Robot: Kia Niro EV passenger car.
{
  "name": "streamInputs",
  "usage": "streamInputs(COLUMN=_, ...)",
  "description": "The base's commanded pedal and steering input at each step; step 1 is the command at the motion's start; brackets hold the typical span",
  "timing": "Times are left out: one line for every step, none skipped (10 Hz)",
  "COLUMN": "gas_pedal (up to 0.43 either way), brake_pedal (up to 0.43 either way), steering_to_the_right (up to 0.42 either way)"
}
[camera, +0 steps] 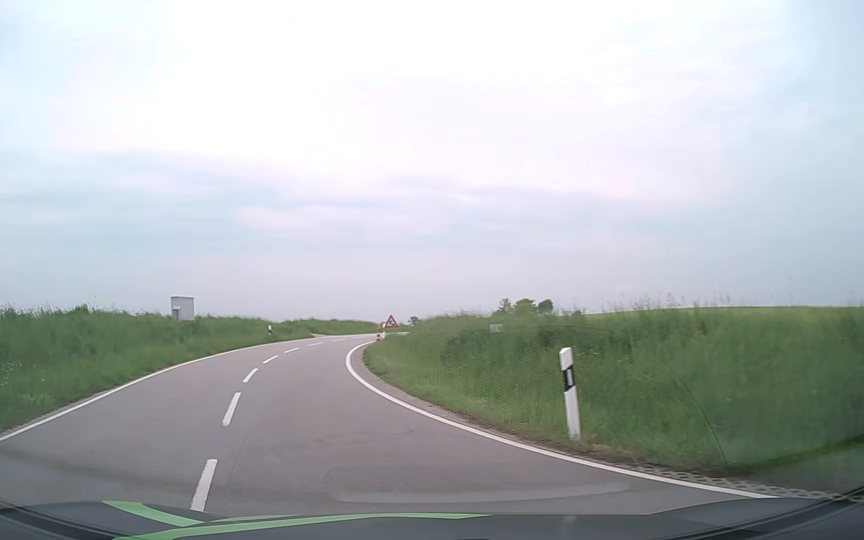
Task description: Follow the waypoints while adhering to traffic rules and regulations
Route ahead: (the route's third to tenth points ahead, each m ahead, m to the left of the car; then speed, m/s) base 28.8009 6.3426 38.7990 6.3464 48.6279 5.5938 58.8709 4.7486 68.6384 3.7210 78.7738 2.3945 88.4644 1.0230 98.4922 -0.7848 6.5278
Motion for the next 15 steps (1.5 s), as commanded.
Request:
streamInputs(gas_pedal=0.339, brake_pedal=0.000, steering_to_the_right=-0.248)
streamInputs(gas_pedal=0.339, brake_pedal=0.000, steering_to_the_right=-0.216)
streamInputs(gas_pedal=0.350, brake_pedal=0.000, steering_to_the_right=-0.180)
streamInputs(gas_pedal=0.358, brake_pedal=0.000, steering_to_the_right=-0.143)
streamInputs(gas_pedal=0.378, brake_pedal=0.000, steering_to_the_right=-0.116)
streamInputs(gas_pedal=0.378, brake_pedal=0.000, steering_to_the_right=-0.082)
streamInputs(gas_pedal=0.378, brake_pedal=0.000, steering_to_the_right=-0.061)
streamInputs(gas_pedal=0.378, brake_pedal=0.000, steering_to_the_right=-0.050)
streamInputs(gas_pedal=0.378, brake_pedal=0.000, steering_to_the_right=-0.035)
streamInputs(gas_pedal=0.390, brake_pedal=0.000, steering_to_the_right=-0.022)
streamInputs(gas_pedal=0.390, brake_pedal=0.000, steering_to_the_right=-0.014)
streamInputs(gas_pedal=0.390, brake_pedal=0.000, steering_to_the_right=-0.007)
streamInputs(gas_pedal=0.390, brake_pedal=0.000, steering_to_the_right=0.000)
streamInputs(gas_pedal=0.390, brake_pedal=0.000, steering_to_the_right=0.003)
streamInputs(gas_pedal=0.390, brake_pedal=0.000, steering_to_the_right=0.003)
